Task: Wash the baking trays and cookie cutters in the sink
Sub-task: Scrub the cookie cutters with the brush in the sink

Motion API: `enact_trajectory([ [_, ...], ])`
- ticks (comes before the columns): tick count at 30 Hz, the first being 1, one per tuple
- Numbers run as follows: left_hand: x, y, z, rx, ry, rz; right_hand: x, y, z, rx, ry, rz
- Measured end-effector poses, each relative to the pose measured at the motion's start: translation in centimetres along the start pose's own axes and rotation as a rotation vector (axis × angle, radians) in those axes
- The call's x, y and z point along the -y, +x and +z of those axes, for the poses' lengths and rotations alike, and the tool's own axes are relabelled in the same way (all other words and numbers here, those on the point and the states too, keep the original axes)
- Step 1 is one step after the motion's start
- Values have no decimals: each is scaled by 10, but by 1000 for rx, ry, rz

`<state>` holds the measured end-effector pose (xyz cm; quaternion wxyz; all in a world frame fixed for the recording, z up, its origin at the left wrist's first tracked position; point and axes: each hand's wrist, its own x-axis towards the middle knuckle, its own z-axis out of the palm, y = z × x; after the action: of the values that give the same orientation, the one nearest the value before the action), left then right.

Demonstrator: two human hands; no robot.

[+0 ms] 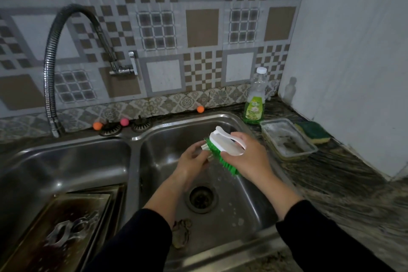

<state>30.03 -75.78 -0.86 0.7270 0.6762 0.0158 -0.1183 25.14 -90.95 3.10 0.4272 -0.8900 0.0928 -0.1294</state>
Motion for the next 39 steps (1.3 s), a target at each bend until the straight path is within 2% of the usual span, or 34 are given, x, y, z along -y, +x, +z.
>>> enact_trajectory([
  [6,-1,1,-9,3,71,49,0,-2,-3,43,-19,-38],
  [10,0,2,-17,11,79,63,-5,-8,-8,-16,-56,-28],
  [15,-2,-4,-16,143,3,5,2,-14,0,19,-150,-242],
  [18,-2,-6,-13,136,-51,-23,2,-6,-5,-97,-141,-187],
  [19,-3,-6,-14,133,-71,-35,2,-5,-7,-92,-133,-184],
  [22,-3,-8,-16,166,-73,-76,6,-10,-5,62,-185,-241],
  [26,4,-11,-19,163,-144,-142,5,-6,-7,-44,-173,-182],
  [30,4,-11,-21,149,-149,-185,13,-7,-4,129,-222,-192],
  [33,8,-10,-19,115,-154,-190,13,-4,-5,64,-220,-140],
  [37,7,-10,-19,99,-95,-168,20,-7,-3,125,-247,-167],
  [39,9,-13,-17,94,-93,-151,20,-4,-4,72,-252,-127],
])
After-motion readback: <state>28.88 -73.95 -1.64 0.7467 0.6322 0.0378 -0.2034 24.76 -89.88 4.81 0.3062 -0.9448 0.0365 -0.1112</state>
